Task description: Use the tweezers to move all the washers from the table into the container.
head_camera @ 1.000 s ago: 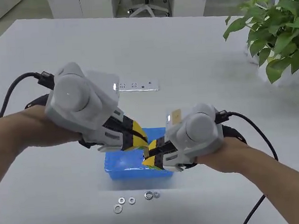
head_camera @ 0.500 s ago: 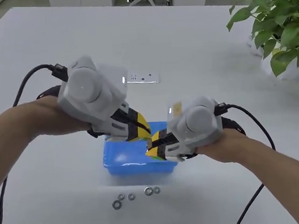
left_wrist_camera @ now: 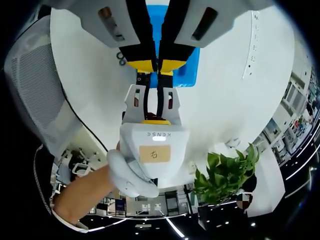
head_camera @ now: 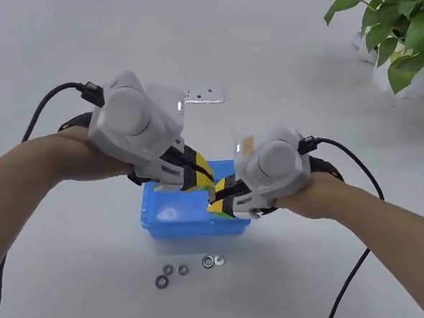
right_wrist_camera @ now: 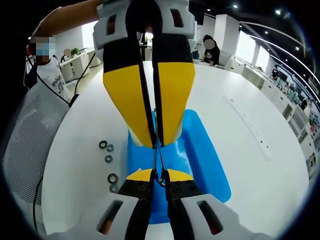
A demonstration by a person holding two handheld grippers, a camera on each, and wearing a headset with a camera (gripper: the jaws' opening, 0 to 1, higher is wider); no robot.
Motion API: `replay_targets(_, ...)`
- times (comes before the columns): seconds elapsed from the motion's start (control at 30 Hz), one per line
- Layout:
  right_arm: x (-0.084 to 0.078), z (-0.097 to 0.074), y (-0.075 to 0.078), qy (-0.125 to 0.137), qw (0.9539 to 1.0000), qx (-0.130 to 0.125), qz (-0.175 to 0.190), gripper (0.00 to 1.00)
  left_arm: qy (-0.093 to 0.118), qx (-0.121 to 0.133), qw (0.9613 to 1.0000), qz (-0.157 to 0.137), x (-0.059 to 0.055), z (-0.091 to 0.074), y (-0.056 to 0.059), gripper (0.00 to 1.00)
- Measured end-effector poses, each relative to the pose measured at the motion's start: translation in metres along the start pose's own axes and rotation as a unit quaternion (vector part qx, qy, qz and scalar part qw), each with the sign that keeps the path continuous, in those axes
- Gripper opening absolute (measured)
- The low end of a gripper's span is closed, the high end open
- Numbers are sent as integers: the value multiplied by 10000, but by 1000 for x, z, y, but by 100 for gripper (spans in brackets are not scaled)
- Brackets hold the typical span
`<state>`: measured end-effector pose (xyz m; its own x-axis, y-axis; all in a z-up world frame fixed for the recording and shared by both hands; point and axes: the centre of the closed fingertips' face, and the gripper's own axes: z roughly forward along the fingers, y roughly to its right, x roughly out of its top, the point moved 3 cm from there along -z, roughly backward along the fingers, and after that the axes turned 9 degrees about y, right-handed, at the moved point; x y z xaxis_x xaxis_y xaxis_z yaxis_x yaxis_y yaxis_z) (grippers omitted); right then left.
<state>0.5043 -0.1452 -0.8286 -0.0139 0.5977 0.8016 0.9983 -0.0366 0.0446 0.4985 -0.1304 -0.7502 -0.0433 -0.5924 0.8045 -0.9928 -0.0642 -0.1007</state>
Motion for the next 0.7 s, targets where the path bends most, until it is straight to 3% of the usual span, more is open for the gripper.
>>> replay_targets(0.4,-11,7,2,-127,9999,38,33,10,-57,-34,9999,-89,-11,8,-2,6)
replay_targets(0.7,-10,7,2,-102,9999,70,111,12,-10,-25,9999,-129,-10,8,-4,6)
